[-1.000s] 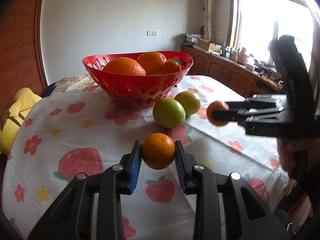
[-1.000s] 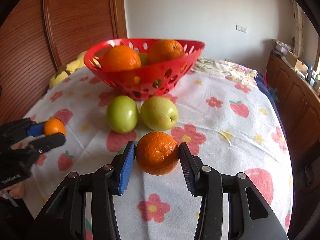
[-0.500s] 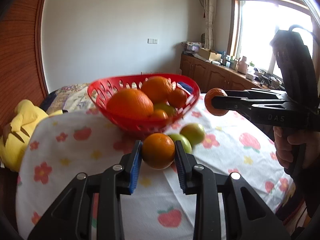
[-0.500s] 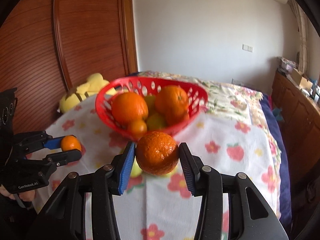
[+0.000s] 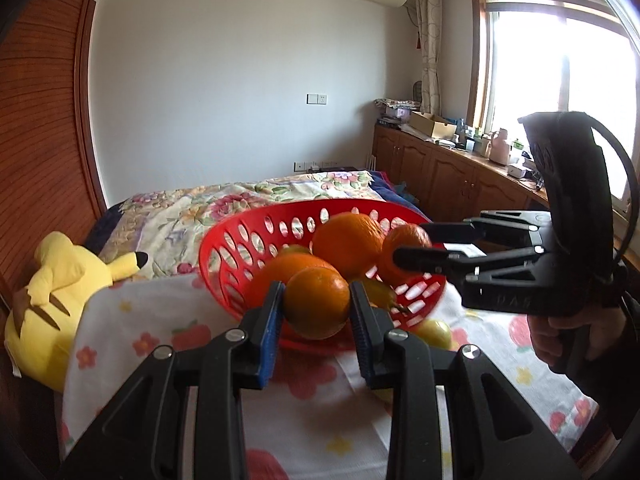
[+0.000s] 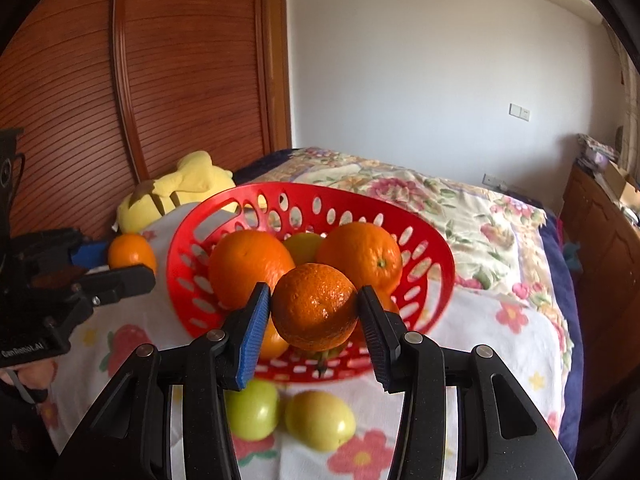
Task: Organize fruits
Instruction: 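Carry both held fruits over the red basket, then open the right tool into the basket while the left tool releases its orange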
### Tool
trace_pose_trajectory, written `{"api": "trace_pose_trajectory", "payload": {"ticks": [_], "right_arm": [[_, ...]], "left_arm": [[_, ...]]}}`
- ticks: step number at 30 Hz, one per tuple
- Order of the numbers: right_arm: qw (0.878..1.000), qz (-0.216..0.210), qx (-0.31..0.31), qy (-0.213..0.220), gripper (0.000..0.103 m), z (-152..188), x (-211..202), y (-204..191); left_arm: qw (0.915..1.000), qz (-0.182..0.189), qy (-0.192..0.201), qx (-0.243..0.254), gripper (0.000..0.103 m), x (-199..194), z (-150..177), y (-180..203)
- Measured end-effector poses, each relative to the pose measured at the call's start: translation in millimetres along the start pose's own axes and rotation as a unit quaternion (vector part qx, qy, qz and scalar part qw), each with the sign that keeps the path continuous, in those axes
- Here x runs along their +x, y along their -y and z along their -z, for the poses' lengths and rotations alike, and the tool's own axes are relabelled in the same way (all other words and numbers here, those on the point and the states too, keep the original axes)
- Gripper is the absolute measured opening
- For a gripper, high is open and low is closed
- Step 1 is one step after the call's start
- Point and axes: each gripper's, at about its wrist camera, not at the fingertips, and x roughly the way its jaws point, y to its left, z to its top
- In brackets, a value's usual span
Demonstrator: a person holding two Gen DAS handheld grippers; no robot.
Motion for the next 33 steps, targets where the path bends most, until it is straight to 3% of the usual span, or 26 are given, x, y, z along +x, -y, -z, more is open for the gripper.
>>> {"api": "trace_pose_trajectory", "payload": {"ticks": [20, 33], "right_arm": [[0.999, -0.03, -0.009, -0.022, 0.048, 8.6, 28.5, 0.3], [1.0, -0.023, -0.002, -0.011, 0.05, 15.1, 12.8, -3.2]], "left_arm": [[0.9995, -0.02, -0.027, 0.0, 0.03, 73.1, -35.7, -32.1], [0.9991, -0.03, -0.03, -0.007, 0.037, 76.1, -35.5, -34.9]]}}
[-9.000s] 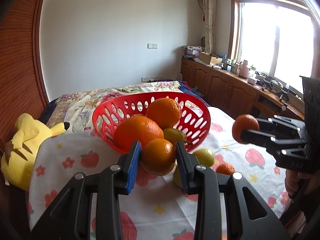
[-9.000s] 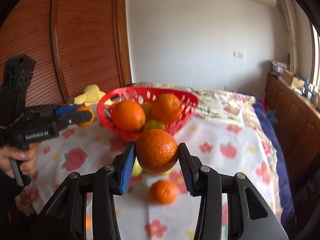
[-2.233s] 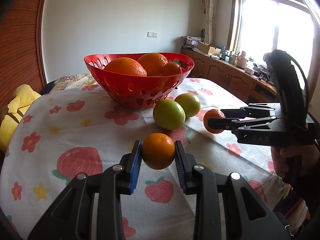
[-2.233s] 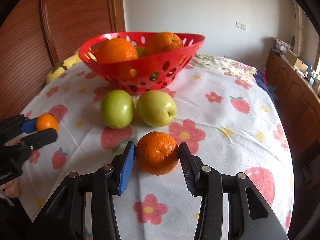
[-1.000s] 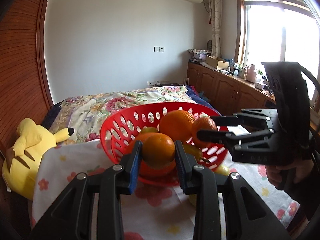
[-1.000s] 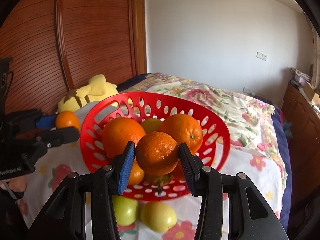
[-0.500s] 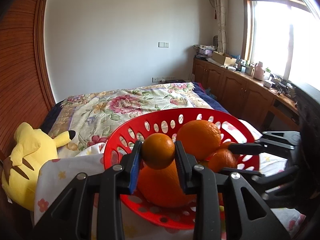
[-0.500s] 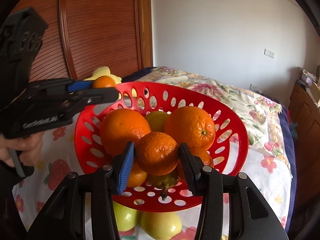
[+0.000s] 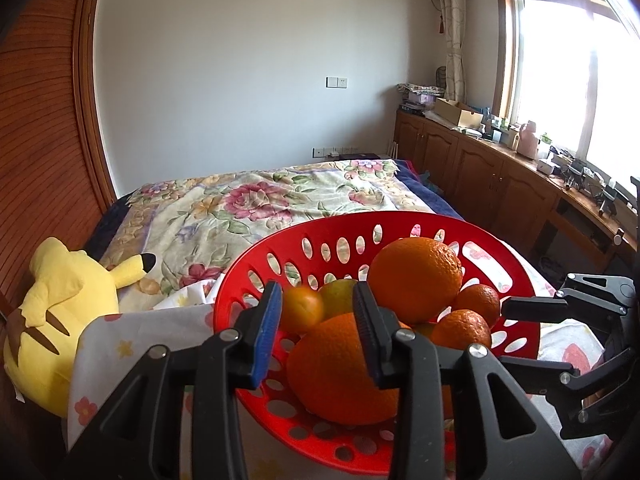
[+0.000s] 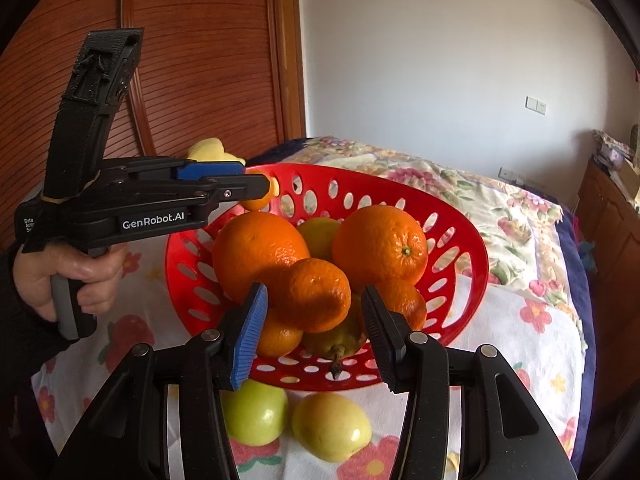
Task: Organize fruits
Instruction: 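Open the right tool into the basket while the left tool releases its orange, then close the right tool on the yellow pear while the left tool closes on the green apple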
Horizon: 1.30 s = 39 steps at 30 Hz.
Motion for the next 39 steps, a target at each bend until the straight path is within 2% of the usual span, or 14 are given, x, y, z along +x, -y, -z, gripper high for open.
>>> {"api": "trace_pose_trajectory", "payload": {"ticks": [12, 19, 28, 39], "right_arm": [[0.999, 0.014, 0.022, 0.026, 0.05, 10.6, -38.4, -1.9], [0.999, 0.022, 0.037, 0.03, 0.05, 24.5, -57.7, 0.7], [0.998, 0.027, 0.053, 0.02, 0.05, 43.6, -64.5, 3.0], [0.998, 0.034, 0.057, -0.012, 0.05, 60.7, -43.0, 5.9]], "left_arm": [[0.9992, 0.017, 0.034, 0.01, 0.046, -57.6, 20.1, 23.4], [0.9987, 0.032, 0.036, 0.014, 0.048, -81.3, 37.5, 40.1], [0.9989, 0.04, 0.025, 0.005, 0.049, -86.8, 62.8, 50.1], [0.999, 0.044, -0.003, -0.008, 0.049, -71.9, 91.2, 56.7]]}}
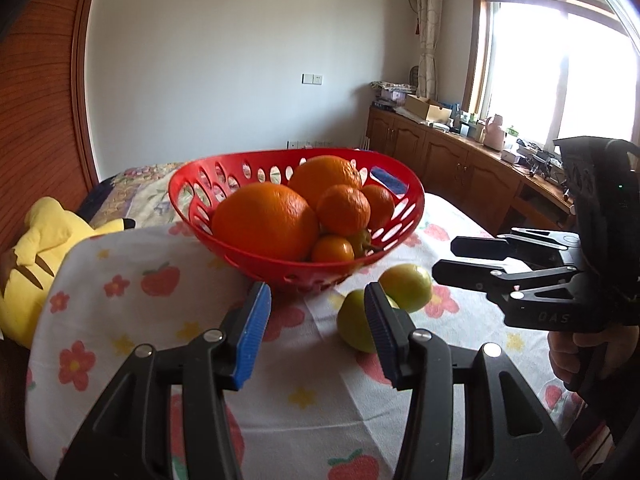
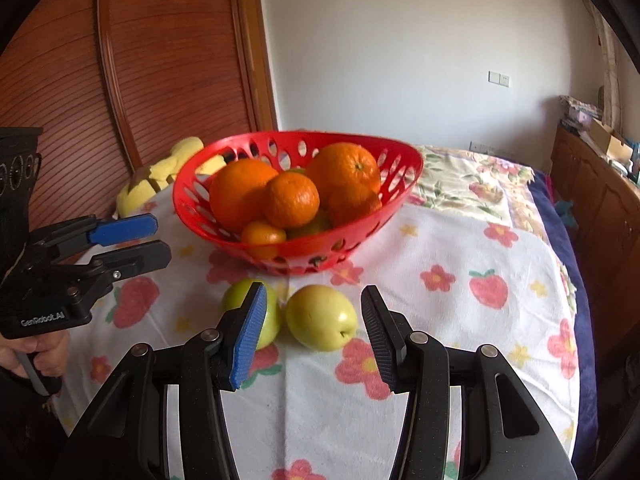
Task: Organize fruits
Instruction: 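Close the right tool on the yellow pear while the left tool closes on the green apple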
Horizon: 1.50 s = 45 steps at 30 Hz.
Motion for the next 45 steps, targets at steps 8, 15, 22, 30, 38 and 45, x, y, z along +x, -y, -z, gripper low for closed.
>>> {"api": "trace_pose_trajectory", "payload": {"ticks": [8, 15, 22, 30, 38, 45], "right_arm": [[1.0, -0.002, 0.005, -0.023, 0.05, 5.4, 19.1, 7.2], [0.999, -0.004, 0.0, -0.035, 0.05, 2.9, 31.6, 5.1], [0.999, -0.002, -0.004, -0.045, 0.05, 2.7, 41.3, 1.9], [0.998, 0.01, -0.001, -0.058, 0.055, 6.0, 51.7, 7.6], [0.998, 0.009, -0.015, -0.063, 0.055, 8.5, 54.5, 6.7], [0.998, 0.009, -0.025, -0.06, 0.054, 12.9, 45.8, 7.7]], "left_arm": [[0.9999, 0.0, -0.013, 0.001, 0.049, 12.4, 12.5, 2.3], [0.9998, 0.0, -0.018, 0.003, 0.049, 16.9, 16.0, 3.6], [0.9998, 0.002, -0.02, 0.002, 0.049, 18.3, 17.2, 3.0], [0.9998, 0.0, -0.022, 0.003, 0.049, 19.3, 18.5, 3.0], [0.9996, -0.002, -0.028, 0.003, 0.049, 19.4, 15.2, 5.5], [0.9993, 0.004, -0.036, 0.0, 0.049, 22.9, 11.2, 12.1]]}}
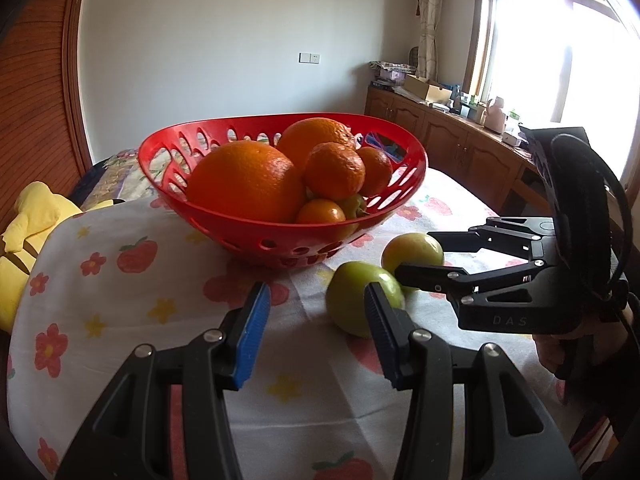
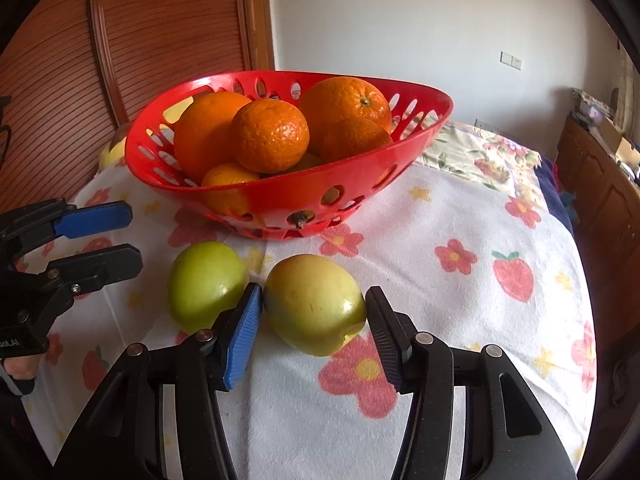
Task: Organize fruits
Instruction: 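Close the right tool on the yellow pear while the left tool closes on the green apple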
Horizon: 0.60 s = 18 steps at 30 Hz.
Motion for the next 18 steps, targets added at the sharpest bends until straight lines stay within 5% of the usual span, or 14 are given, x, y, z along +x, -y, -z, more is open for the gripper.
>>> {"api": "trace_pose_trajectory", "payload": {"ticks": [18], "right_arm": [[1.0, -0.021, 0.017, 0.011, 0.054, 16.7, -18.5, 18.1]], "left_arm": [[0.999, 0.006, -0.035, 0.026, 0.049, 29.7, -10.8, 35.4]]}}
